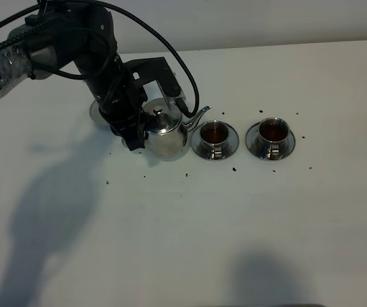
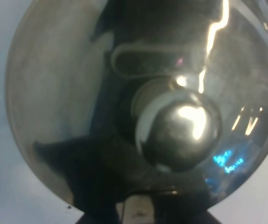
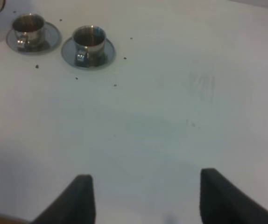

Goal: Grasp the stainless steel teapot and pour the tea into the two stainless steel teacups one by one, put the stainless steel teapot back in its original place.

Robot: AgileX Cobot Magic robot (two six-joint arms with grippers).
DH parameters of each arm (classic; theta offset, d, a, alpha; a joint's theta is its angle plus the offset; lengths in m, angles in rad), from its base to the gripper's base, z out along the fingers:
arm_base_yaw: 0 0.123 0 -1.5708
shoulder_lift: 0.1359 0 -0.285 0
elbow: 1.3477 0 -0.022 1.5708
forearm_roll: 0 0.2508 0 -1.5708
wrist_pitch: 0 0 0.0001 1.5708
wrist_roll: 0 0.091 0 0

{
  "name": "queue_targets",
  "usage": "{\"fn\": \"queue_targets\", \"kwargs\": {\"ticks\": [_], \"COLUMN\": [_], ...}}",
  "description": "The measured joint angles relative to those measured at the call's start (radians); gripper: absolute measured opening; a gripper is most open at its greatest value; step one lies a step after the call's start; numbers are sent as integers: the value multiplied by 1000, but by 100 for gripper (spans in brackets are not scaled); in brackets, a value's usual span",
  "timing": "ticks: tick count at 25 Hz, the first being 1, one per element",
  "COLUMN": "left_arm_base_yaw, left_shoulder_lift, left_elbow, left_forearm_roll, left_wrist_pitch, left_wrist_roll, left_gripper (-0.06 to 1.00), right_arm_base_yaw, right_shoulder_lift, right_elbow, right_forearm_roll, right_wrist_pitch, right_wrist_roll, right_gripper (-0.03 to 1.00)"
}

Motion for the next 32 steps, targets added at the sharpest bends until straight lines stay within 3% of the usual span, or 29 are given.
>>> {"fn": "queue_targets", "kwargs": {"ticks": [23,27,32], "left_arm_base_yaw": [0,0,25], "left_shoulder_lift": [-7,-49,-103], "left_elbow": [0,0,0], "left_forearm_roll": [0,16,65], "left_wrist_pitch": [-5,-5,-4], "left_wrist_roll": [-1,-54,-222], "left_gripper": [22,22,22], "right_arm_base_yaw": [0,0,0], "right_shoulder_lift": [0,0,0], "right_elbow": [0,0,0], "right_forearm_roll": [0,0,0], "right_wrist_pitch": [0,0,0], "right_wrist_roll": [0,0,0], "right_gripper": [48,48,48]}}
